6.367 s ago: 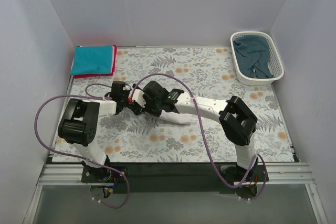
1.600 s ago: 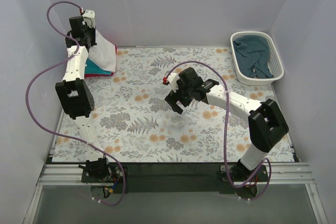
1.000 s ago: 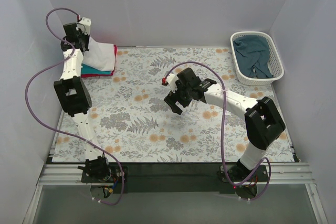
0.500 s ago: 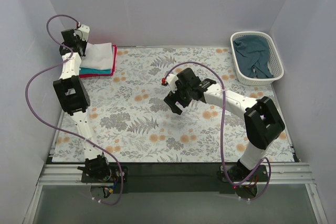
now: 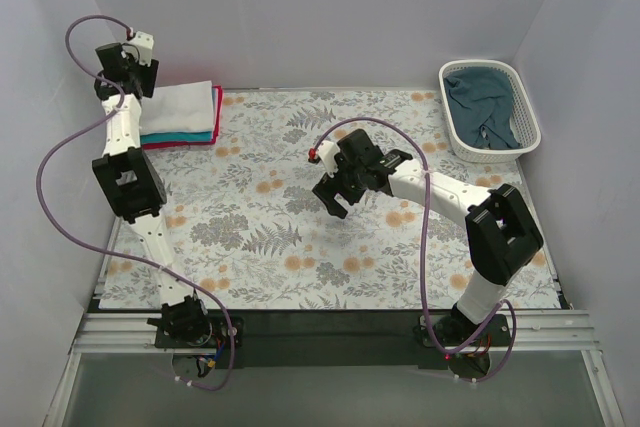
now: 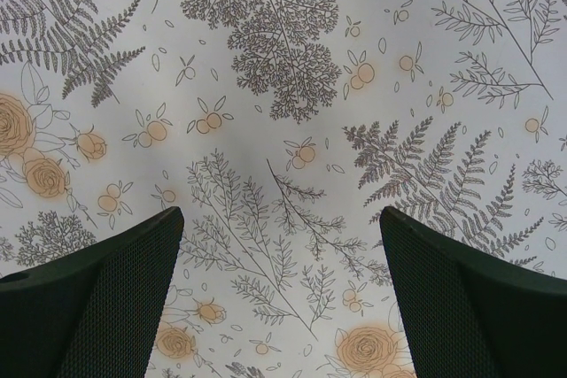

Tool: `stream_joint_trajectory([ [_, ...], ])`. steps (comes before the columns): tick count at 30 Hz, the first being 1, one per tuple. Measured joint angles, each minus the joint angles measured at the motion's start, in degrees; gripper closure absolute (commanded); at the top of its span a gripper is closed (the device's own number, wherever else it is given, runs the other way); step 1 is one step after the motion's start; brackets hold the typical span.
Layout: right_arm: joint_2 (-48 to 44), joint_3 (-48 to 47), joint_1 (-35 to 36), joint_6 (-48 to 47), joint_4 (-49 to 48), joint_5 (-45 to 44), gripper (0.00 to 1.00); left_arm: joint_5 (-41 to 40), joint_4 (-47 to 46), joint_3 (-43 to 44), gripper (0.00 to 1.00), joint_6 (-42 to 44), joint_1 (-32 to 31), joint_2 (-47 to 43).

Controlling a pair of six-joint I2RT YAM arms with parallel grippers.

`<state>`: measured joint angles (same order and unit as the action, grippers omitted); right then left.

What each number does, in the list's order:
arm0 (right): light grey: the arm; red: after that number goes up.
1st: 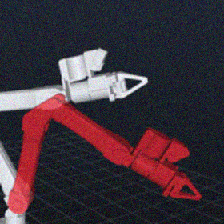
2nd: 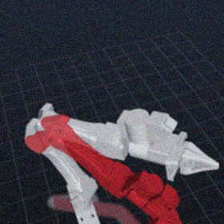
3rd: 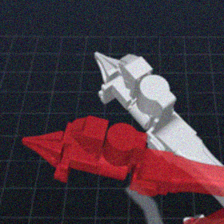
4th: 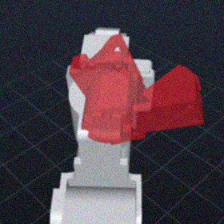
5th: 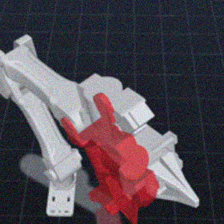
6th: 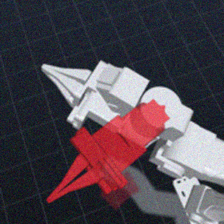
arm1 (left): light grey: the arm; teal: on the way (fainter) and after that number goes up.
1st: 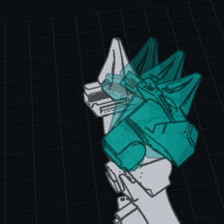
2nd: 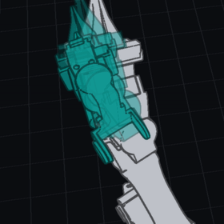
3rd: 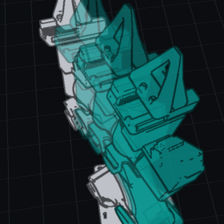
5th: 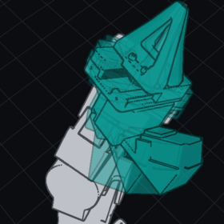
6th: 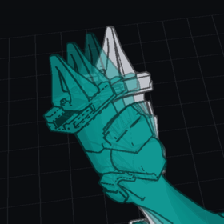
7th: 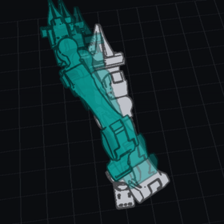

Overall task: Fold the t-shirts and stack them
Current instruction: Neatly place the folded tshirt to the corner

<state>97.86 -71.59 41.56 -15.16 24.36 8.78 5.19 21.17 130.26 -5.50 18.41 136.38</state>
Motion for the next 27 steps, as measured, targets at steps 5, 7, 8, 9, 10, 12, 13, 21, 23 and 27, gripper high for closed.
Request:
stream_joint_trajectory([
  [5,-1.1,0.0,-1.2,0.1,0.2,0.8,0.02,5.5,4.4,-7.1,0.55,-6.2,1.6,-8.4],
  [7,-2.0,0.0,-2.2,0.2,0.2,1.5,0.02,6.9,5.8,-11.9,0.67,-8.5,2.1,-12.9],
  [8,-2.4,0.0,-2.6,0.3,0.2,1.9,0.02,7.1,5.9,-13.2,0.71,-9.3,2.4,-14.2],
  [9,-2.8,0.0,-3.0,0.3,0.2,2.3,0.02,7.3,6.1,-14.3,0.75,-10.2,2.7,-15.4],
  [10,-3.1,0.0,-3.5,0.3,0.2,2.6,0.02,7.3,6.3,-14.8,0.80,-11.0,2.9,-16.1],
  [12,-3.8,0.1,-4.2,0.4,0.2,3.3,0.02,7.3,6.7,-15.2,0.80,-12.2,3.4,-16.3],
  [13,-4.0,0.2,-4.4,0.4,0.3,3.5,0.02,7.3,6.8,-15.7,0.80,-12.8,3.7,-16.2],
  [21,-4.8,2.0,-5.5,0.5,0.8,5.1,0.02,4.4,8.8,-18.2,0.81,-14.3,4.9,-11.8],
  [23,-4.8,2.1,-5.6,0.5,1.2,5.3,0.02,3.1,8.9,-18.2,0.81,-14.4,5.1,-10.2],
  [27,-4.8,2.1,-6.5,0.5,1.3,5.7,0.02,1.0,9.0,-18.9,0.82,-14.6,5.6,-8.2],
])
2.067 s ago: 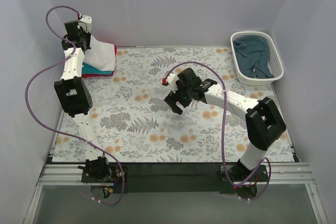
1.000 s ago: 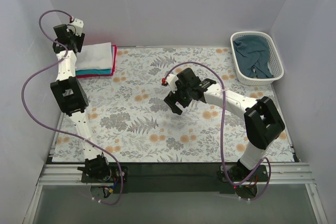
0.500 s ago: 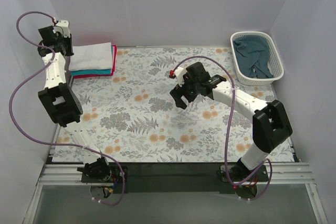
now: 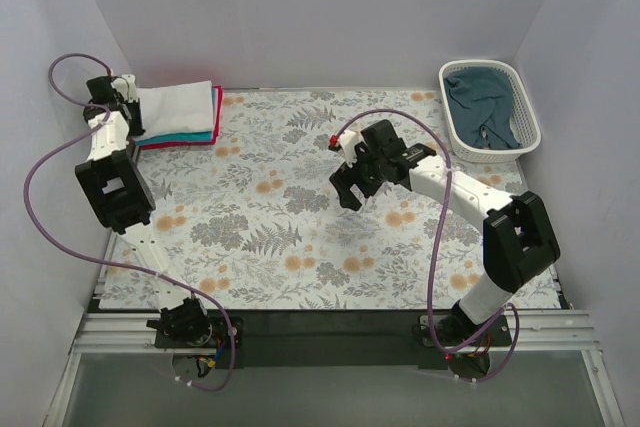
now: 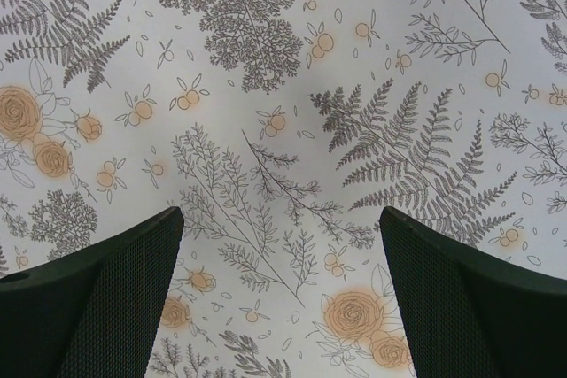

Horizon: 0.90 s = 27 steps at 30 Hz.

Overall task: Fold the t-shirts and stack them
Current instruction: Neatly place the folded tshirt to the corner

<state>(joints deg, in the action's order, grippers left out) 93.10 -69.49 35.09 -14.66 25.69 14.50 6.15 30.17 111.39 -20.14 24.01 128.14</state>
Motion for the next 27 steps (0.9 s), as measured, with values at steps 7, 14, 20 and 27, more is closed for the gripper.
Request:
stream_joint_trajectory([
  [7,-1.3,0.0,-2.4,-0.2,1.8,-0.6,0.02,-2.8,0.0,-3.0,0.66,0.0,0.3,-1.0],
  [14,-10.1,1.0,-10.9,-0.5,3.5,-1.3,0.02,-2.5,3.5,-4.0,0.12,0.5,-0.1,-12.5],
  [20,-18.2,2.9,-23.8,0.0,4.7,-1.7,0.02,1.5,10.2,2.5,0.10,0.0,-4.3,-24.3],
  [27,-26.4,5.3,-29.4,1.0,7.4,-2.5,0.02,9.6,16.1,-3.8,0.08,-5.8,-17.6,-35.6],
])
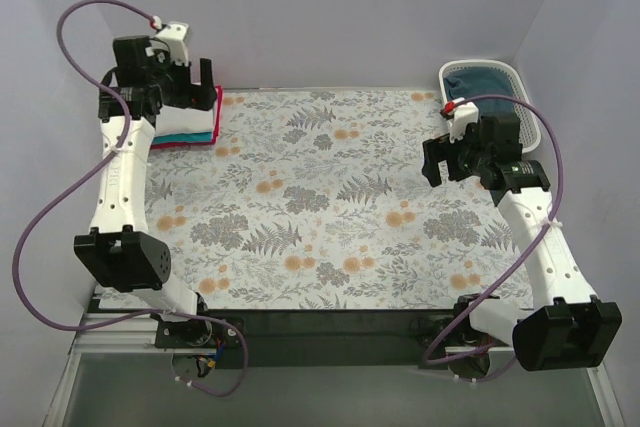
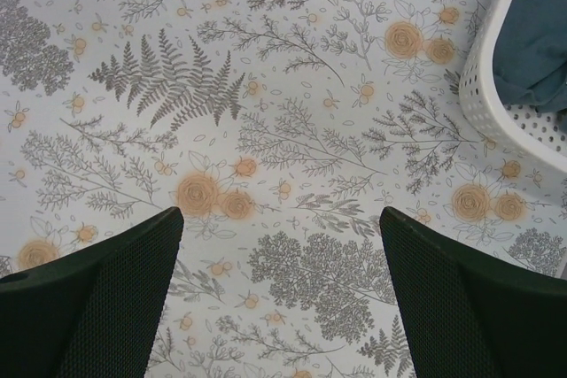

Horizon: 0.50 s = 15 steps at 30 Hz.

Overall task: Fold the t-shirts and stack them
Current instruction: Neatly place the folded tshirt to the corner

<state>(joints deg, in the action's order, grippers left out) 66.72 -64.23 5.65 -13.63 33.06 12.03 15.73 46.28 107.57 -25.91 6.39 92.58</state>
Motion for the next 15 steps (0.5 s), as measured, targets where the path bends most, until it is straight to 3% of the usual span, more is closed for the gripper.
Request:
stream_joint_trajectory([
  [5,-3.7,1.7,0.1,0.1,2.0,0.6,0.02,4.8,0.5,-11.5,0.08,-6.1,-6.2,-2.5],
  [11,-4.5,8.5,0.1,0.5,4.0,3.1,0.02,6.9,-0.5,-29.8,0.07,-10.8,-5.7,-5.8],
  [15,-5.1,12.5,0.1,0.8,5.1,5.2,0.02,7.4,-1.2,-37.1,0.07,-11.8,-5.7,-10.1],
])
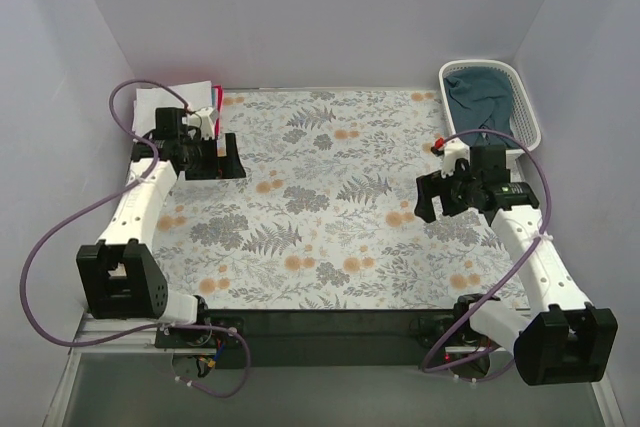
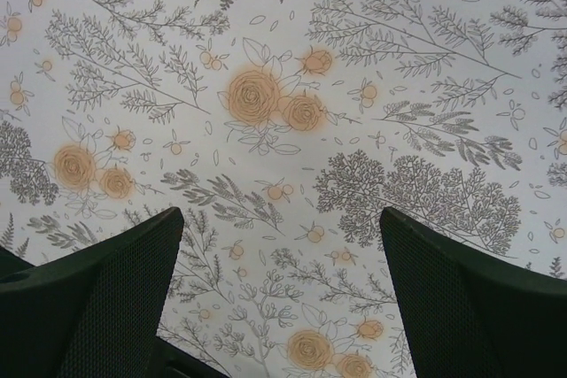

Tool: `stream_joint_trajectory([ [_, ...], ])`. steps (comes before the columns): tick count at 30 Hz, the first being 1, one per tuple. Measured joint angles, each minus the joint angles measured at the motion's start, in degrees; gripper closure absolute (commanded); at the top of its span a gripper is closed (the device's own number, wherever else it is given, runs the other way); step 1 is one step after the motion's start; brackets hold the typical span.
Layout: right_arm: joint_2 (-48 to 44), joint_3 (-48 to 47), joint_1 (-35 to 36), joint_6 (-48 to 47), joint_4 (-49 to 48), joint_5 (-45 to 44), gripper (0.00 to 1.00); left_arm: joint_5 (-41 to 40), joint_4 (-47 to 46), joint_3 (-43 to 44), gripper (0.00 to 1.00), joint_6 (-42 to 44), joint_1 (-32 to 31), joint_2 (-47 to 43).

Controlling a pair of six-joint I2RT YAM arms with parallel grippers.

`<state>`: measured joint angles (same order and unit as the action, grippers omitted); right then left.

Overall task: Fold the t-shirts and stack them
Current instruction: Neatly place the folded tshirt to the corner

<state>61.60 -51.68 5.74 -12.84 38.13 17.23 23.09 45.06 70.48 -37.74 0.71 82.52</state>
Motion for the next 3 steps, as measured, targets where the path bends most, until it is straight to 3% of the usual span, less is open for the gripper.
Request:
stream_joint_trajectory([
  [3,-1.2,1.5,0.0,0.0,0.8,1.0,0.02,0.2,-0.7,-2.7,0.07,-0.7,0.0,-2.7],
])
